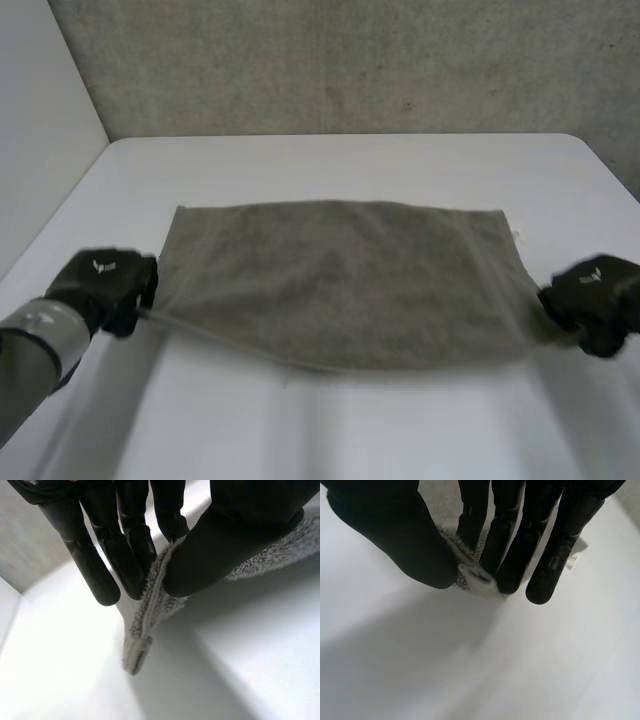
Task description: Fold the towel.
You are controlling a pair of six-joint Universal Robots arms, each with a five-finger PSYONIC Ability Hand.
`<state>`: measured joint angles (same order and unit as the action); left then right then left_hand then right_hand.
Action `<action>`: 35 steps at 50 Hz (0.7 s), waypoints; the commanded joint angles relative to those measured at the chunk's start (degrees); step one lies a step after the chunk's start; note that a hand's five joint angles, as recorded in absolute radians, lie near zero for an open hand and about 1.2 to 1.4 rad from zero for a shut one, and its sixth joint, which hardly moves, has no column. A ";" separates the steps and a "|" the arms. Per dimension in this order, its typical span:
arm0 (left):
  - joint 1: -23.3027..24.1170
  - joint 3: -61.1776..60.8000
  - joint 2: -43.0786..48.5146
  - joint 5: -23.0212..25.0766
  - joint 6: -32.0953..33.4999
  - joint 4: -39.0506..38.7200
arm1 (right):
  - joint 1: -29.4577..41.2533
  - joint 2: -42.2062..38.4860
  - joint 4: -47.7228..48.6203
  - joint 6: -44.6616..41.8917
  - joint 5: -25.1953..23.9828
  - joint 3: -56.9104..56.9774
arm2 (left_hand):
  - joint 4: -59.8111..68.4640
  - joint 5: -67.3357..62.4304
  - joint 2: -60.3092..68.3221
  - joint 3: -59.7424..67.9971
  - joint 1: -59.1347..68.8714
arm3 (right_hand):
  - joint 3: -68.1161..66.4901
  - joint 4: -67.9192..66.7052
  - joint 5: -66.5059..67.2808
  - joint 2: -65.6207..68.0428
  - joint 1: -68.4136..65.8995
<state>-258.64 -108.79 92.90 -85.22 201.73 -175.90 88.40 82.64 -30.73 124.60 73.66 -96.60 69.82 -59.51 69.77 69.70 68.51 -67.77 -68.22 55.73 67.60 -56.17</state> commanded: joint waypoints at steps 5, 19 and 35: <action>-0.29 -1.70 -5.53 0.06 7.98 11.55 | -1.92 7.80 -3.46 -10.43 1.05 -5.09 | 10.18 -10.49 10.23 10.30 11.49 | -12.23 -11.78 14.27 12.40 -23.83; 3.04 16.57 18.35 -0.29 7.28 -5.76 | 5.20 -13.20 7.97 8.12 1.31 15.22 | 10.18 -10.49 10.23 10.30 11.49 | -12.23 -11.78 14.27 12.40 -23.83; 4.02 45.83 39.71 -1.00 4.47 -12.36 | 12.32 -32.54 35.83 9.52 11.86 31.65 | 10.18 -10.49 10.23 10.30 11.49 | -12.23 -11.78 14.27 12.40 -23.83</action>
<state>-254.64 -73.67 125.38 -85.98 206.99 -188.15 99.78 54.54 -4.80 135.19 83.98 -67.92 69.82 -59.50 69.77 69.71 68.70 -67.78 -68.42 56.24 67.60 -56.17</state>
